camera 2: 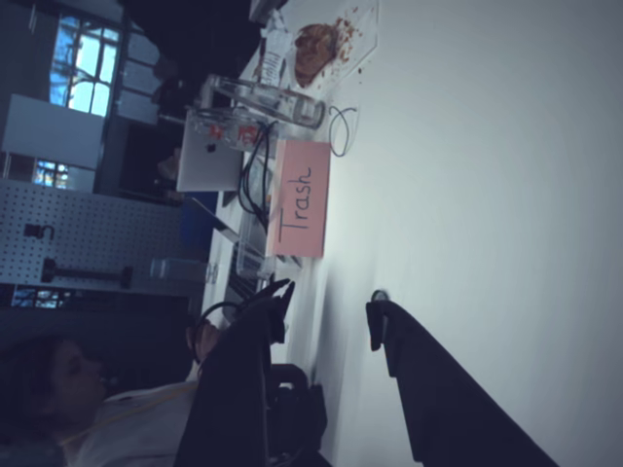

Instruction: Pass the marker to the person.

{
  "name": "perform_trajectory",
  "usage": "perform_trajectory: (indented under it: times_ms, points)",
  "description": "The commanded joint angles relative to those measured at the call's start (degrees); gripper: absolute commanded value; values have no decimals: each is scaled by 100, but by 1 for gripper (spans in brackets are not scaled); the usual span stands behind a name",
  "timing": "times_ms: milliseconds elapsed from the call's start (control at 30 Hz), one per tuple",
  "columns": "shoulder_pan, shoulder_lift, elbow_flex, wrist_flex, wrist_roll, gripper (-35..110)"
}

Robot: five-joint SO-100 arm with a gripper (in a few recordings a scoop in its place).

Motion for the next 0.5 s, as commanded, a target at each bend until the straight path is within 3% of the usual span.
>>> perform_trajectory:
  times_ms: [0,467]
  points:
    - [44,176,18,-193,-26,18]
    - [88,193,141,-237,-123,19]
